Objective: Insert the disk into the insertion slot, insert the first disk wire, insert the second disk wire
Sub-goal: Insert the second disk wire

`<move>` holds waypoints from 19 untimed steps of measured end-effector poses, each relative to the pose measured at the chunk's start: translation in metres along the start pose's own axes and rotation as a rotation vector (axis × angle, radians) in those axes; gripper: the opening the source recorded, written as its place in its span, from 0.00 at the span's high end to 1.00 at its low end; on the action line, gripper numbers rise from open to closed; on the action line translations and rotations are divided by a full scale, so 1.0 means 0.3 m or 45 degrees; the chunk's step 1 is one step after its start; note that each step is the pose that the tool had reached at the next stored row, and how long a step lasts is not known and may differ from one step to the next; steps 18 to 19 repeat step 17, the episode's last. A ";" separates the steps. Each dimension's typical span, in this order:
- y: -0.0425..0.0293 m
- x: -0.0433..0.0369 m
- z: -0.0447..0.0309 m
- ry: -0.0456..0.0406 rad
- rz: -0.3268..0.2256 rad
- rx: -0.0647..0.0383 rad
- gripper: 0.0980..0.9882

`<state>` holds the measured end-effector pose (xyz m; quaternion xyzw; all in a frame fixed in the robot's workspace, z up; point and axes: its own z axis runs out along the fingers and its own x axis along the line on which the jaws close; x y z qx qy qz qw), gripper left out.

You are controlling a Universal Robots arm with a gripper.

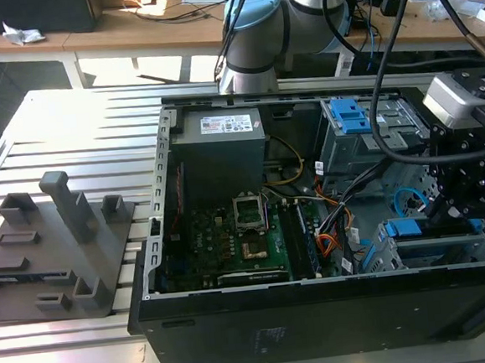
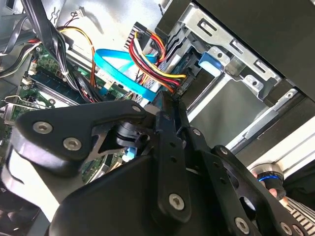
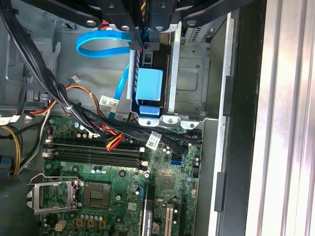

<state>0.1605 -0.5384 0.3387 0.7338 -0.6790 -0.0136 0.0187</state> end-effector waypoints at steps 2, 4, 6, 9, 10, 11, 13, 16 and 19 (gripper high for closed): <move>0.000 0.000 0.000 0.000 0.000 0.000 0.85; 0.001 0.000 -0.021 0.000 0.000 0.000 0.85; 0.003 -0.001 -0.063 0.000 0.000 0.000 0.85; 0.006 -0.003 -0.129 0.000 0.000 0.000 0.99; 0.007 -0.003 -0.143 0.000 0.000 0.000 0.99; 0.007 -0.003 -0.157 0.001 0.000 0.000 0.99; 0.007 -0.003 -0.163 0.000 0.000 0.000 0.99; 0.007 -0.004 -0.164 0.000 0.000 0.000 0.99; 0.007 -0.003 -0.164 0.000 0.000 0.000 0.99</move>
